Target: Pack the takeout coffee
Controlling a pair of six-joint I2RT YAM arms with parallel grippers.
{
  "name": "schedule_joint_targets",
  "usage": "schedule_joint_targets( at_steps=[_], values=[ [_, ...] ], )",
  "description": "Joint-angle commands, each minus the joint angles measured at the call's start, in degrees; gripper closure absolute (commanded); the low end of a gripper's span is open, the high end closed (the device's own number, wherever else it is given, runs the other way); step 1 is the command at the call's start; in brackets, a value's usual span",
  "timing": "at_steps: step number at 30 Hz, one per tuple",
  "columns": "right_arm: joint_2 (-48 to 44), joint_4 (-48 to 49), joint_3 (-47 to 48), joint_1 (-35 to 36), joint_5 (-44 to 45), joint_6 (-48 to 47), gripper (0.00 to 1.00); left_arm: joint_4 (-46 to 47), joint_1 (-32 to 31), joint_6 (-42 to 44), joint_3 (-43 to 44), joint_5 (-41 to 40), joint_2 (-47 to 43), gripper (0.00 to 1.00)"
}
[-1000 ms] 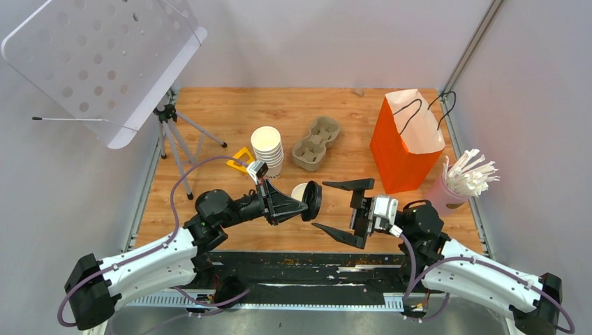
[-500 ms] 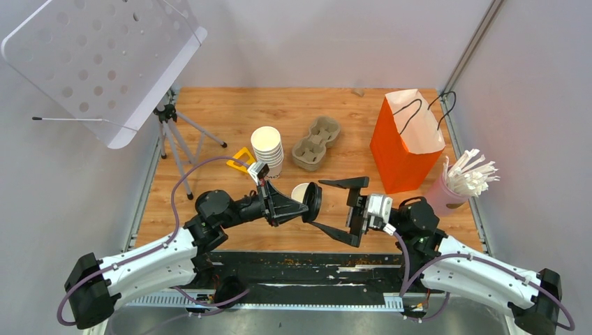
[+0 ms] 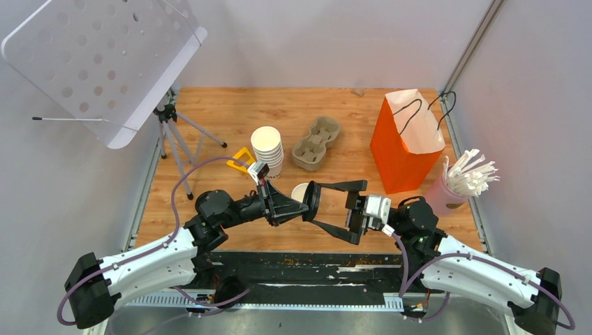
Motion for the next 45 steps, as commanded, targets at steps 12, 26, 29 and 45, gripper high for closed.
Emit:
schedule_joint_targets(
  at_steps=[12,26,29,45],
  values=[
    [0.2,-0.5,3.4,0.2,0.2,0.1,0.30,-3.4,-0.4,2.9,2.8,-0.8,-1.4,0.72],
    [-6.2,-23.6,9.0,0.2,23.6,12.1,0.32,-48.8,3.1,30.7,12.1,-24.2,-10.9,0.19],
    [-4.8,-32.7,12.9,0.2,30.0,15.0,0.32,-58.0,3.1,37.3,15.7,-29.2,-12.2,0.02],
    [21.4,-72.0,39.6,0.1,37.5,32.5,0.30,-68.8,3.1,66.7,20.0,-25.5,-10.2,0.00]
  ],
)
